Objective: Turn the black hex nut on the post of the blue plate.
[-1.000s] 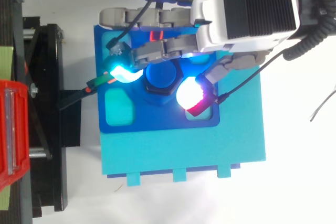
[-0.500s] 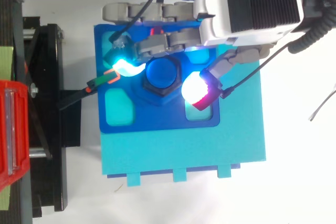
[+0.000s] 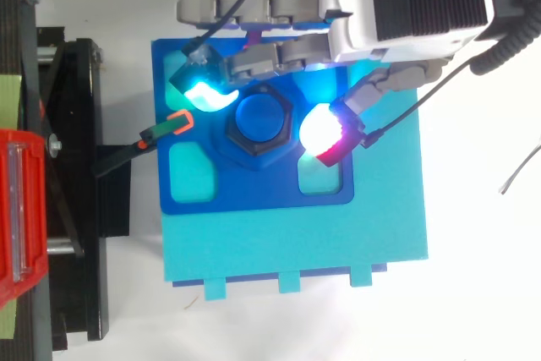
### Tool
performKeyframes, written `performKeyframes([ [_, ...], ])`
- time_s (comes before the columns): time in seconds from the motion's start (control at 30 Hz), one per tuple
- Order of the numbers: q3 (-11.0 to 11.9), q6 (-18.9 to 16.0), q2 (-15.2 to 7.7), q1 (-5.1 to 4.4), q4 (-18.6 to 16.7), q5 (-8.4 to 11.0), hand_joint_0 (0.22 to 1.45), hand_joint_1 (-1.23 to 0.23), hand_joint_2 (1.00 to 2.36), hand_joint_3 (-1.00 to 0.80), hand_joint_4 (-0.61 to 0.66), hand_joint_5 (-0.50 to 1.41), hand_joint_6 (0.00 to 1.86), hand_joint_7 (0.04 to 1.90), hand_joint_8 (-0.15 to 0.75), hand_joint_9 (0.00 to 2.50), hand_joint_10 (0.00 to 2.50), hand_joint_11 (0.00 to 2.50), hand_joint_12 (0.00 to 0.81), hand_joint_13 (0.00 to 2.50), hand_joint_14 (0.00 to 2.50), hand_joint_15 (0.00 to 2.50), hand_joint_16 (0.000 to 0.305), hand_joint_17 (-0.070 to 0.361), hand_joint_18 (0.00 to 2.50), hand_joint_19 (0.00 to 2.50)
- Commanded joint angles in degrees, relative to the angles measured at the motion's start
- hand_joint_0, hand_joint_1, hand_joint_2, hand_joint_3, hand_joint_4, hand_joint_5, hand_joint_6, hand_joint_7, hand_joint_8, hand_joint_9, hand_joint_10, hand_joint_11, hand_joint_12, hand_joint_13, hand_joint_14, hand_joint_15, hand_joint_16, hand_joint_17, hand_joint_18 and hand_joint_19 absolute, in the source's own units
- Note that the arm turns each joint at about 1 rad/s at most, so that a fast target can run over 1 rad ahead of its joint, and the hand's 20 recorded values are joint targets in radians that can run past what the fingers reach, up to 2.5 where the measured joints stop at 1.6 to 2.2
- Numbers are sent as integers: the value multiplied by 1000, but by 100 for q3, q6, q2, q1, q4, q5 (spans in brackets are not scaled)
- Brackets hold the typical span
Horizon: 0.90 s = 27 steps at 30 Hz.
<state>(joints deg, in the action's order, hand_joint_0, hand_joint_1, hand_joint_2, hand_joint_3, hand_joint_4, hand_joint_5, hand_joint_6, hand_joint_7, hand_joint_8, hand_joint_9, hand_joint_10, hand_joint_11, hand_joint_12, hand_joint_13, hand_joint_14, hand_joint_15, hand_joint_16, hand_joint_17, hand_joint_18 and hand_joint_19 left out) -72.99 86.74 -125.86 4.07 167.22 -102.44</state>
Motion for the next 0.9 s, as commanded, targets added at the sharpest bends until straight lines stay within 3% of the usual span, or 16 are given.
performKeyframes([
  [0.0,39,53,0,15,92,-5,400,-683,1000,-500,12,-300,501,827,80,0,0,0,276,0,0,59,39,88,23,167],
  [0.87,48,194,115,68,391,-110,404,-666,1000,-500,11,-300,501,831,76,0,0,0,273,0,0,68,38,86,17,175],
])
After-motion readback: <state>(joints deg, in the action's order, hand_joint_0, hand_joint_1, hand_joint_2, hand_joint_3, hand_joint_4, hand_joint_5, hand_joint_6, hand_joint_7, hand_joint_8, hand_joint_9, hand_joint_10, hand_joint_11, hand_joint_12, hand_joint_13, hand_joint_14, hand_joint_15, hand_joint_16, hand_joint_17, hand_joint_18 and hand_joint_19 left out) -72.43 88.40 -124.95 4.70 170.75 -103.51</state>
